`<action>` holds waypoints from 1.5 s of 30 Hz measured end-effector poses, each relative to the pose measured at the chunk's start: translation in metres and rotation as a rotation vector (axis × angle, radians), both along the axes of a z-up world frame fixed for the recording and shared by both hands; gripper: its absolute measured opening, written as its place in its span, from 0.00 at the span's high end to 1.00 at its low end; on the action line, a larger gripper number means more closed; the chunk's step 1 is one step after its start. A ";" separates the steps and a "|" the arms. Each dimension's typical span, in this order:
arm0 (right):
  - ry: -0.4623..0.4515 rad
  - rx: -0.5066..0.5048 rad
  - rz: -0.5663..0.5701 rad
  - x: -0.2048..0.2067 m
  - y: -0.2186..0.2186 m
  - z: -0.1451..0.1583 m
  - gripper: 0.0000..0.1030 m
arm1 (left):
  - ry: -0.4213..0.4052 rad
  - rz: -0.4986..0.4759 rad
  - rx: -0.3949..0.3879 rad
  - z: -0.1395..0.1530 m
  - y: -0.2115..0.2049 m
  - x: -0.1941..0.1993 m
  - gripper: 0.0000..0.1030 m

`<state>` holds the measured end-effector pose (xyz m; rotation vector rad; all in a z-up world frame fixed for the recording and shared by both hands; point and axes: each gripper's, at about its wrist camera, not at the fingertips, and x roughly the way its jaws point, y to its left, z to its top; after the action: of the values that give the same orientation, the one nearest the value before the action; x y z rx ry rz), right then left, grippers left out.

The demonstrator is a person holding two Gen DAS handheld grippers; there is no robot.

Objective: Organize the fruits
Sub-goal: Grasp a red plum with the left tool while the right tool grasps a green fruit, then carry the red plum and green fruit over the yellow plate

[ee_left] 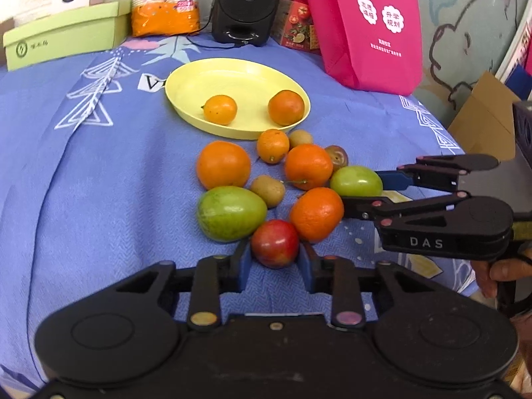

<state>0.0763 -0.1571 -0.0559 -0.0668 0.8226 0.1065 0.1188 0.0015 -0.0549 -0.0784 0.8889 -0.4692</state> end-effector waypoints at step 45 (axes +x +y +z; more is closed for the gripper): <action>-0.090 -0.012 0.027 -0.014 0.002 0.045 0.59 | -0.168 0.063 0.068 0.052 0.031 0.016 0.71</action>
<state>0.0618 -0.1550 -0.0112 -0.0935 0.7321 0.1232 0.1344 0.0326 -0.0024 -0.0051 0.7349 -0.3803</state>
